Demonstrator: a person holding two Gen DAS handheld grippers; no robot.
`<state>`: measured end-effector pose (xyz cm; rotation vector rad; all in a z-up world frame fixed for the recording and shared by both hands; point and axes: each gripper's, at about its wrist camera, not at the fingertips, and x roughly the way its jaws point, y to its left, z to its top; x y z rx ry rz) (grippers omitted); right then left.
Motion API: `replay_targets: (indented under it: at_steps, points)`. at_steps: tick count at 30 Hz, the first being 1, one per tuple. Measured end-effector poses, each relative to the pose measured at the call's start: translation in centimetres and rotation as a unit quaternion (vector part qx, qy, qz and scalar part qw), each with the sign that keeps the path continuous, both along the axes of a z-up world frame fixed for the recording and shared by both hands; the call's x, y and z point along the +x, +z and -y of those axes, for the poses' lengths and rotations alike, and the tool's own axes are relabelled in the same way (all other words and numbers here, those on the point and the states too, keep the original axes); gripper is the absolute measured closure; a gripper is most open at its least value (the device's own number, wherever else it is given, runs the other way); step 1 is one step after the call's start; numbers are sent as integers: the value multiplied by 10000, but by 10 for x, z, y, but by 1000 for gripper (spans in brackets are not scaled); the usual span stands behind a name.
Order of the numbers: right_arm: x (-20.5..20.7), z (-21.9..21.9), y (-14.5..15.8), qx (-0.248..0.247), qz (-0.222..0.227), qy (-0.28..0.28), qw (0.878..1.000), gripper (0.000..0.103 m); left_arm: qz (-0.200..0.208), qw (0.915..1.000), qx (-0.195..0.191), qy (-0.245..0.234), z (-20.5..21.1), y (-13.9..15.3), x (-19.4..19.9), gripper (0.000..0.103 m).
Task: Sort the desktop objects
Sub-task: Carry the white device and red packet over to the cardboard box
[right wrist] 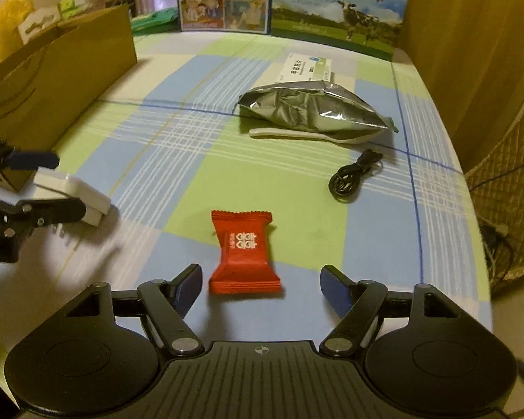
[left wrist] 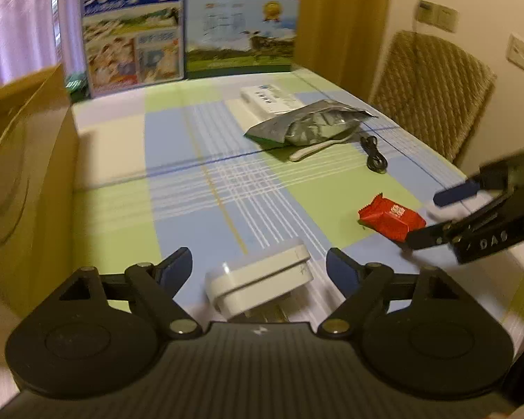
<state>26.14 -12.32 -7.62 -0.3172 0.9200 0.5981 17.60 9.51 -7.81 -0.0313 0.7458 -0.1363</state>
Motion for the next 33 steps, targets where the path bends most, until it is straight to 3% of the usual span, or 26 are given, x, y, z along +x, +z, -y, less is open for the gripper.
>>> replay_targets:
  at_steps: [6,13,25,29,33]
  points:
    - [1,-4,-2,35,107,-101,9999,31,-200,9990,-110,377,5,-10,-1,21]
    - [0,-9,-9,26,157,22,9999,31,-254,9973,-49,691,2,-17,8,38]
    - [2,-14,-11,120,203,18,9997,31,-144,9995,-43,276,11,-11,6,41]
    - [8,-14,-15,135,32,-50,9999,32,-134,9995,-131,235,11,-10,7,41]
    - [7,-18,-17,102,0,21,9999,37,-147,9995,-169,207,12,-10,9,41]
